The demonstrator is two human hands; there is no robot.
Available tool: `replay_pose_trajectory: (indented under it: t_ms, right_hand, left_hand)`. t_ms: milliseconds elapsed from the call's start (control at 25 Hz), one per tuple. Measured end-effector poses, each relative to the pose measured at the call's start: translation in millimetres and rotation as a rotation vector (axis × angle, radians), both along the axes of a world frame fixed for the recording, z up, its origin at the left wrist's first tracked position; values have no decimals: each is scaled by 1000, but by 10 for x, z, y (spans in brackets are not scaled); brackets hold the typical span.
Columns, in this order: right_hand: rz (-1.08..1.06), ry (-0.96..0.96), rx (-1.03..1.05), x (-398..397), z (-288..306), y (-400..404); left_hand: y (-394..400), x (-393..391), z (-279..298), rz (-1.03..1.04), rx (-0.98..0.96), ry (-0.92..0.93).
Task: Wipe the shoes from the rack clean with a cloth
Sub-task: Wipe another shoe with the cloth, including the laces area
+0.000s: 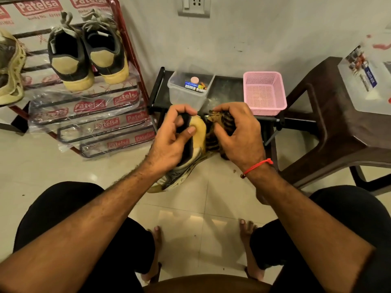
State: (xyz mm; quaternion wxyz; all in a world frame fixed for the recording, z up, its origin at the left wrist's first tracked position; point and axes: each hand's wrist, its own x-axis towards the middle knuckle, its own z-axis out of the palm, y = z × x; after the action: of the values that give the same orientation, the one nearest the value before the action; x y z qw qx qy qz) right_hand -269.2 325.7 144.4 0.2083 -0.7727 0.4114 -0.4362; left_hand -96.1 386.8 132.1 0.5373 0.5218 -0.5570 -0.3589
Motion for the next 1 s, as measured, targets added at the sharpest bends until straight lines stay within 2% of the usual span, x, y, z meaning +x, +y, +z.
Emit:
replay_pose_trajectory:
  t_ms: [120,200,440,680,880,1000]
  right_hand:
    - [-87,100,38,-20,-31,-92]
    - [-131,146,28,-12,-50,-95]
    - [-184,258,-170,93,-139,165]
    - [-137,235,-108,153,-312,291]
    - [-133,252,-67,216,-382,397]
    - [-119,235,36,211,-438,445]
  left_hand:
    - [63,-76,-4,-123,-50,-204]
    - [51,-115,12,-110,-57,-231]
    - [-39,-63,-38,124,5,-2]
    - [-12,-44,-75,208,31,3]
    - [-23,-21,-94,288,78,135]
    - [-9,-44,-101,368,111,172]
